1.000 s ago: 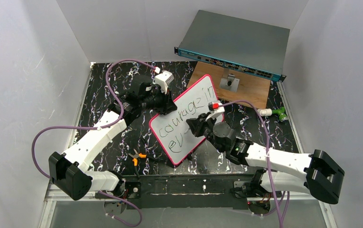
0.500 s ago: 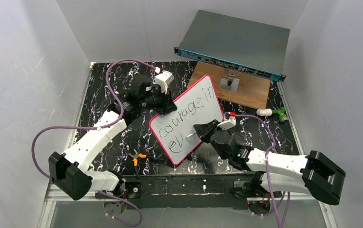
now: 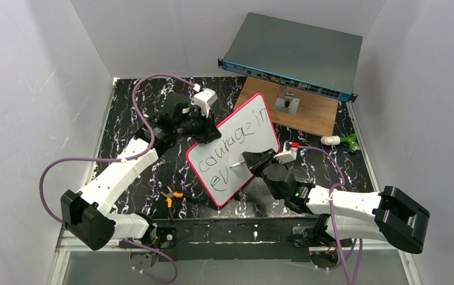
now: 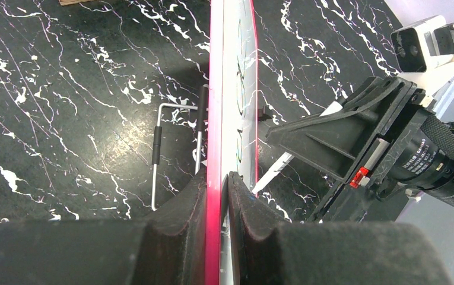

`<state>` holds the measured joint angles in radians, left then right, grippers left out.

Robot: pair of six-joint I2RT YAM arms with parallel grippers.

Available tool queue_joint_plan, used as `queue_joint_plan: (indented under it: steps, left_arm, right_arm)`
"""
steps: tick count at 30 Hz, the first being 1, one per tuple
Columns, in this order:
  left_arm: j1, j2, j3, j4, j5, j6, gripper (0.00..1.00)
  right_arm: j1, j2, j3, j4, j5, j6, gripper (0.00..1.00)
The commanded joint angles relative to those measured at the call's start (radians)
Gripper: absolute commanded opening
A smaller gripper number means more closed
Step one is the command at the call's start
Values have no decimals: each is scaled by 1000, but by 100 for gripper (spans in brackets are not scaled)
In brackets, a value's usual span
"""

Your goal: Write a sentence on the whiteboard

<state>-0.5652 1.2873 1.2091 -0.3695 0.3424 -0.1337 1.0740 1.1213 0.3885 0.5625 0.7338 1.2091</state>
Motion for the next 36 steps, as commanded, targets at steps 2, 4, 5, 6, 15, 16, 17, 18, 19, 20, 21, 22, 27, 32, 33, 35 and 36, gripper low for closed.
queue_joint_plan:
  steps: [2,4,5,6,15,16,17,18,19,20,21,22,27,32,33,35,36]
  left_arm:
    - [2,-24,18,-38,-29,55,0]
    - [2,-28,14,-39,-30,55,0]
    - [2,-30,13,-37,-29,55,0]
    - [2,-31,12,-37,-29,57,0]
    - [2,-35,1,-28,-22,54,0]
    - [2,-36,0,-27,-22,54,0]
    - [2,-37,-1,-28,-22,54,0]
    - [2,-38,-2,-27,-22,53,0]
    - [2,-39,-3,-27,-22,53,0]
    - [2,-40,-2,-26,-22,53,0]
    - [2,-40,-4,-28,-22,53,0]
    - [2,-42,-5,-28,-22,54,0]
    - [2,-55,-15,-31,-26,56,0]
    - [3,-56,-16,-29,-30,58,0]
    - [2,-53,-15,-27,-29,58,0]
    - [2,-49,-13,-25,-28,57,0]
    - [2,-47,-11,-25,-28,57,0]
  right_arm:
    - [5,-7,12,-8,131,18,1]
    - [4,-12,14,-23,149,18,1]
    - [4,-13,16,-32,156,16,1]
    - [5,-16,18,-39,163,15,1]
    - [4,-22,36,-4,176,-20,1]
    - [5,-17,42,-1,173,-27,1]
    - [4,-15,48,5,170,-36,1]
    - [4,-8,55,12,162,-44,1]
    - [4,-1,59,20,155,-51,1]
    - [3,5,64,28,148,-56,1]
    - [4,13,71,34,142,-61,1]
    - [5,21,75,42,135,-67,1]
    - [3,48,95,71,107,-96,1]
    - [6,72,112,73,52,-104,1]
    - [7,77,114,73,40,-105,1]
    - [10,85,117,73,24,-109,1]
    - [12,87,116,69,20,-110,1]
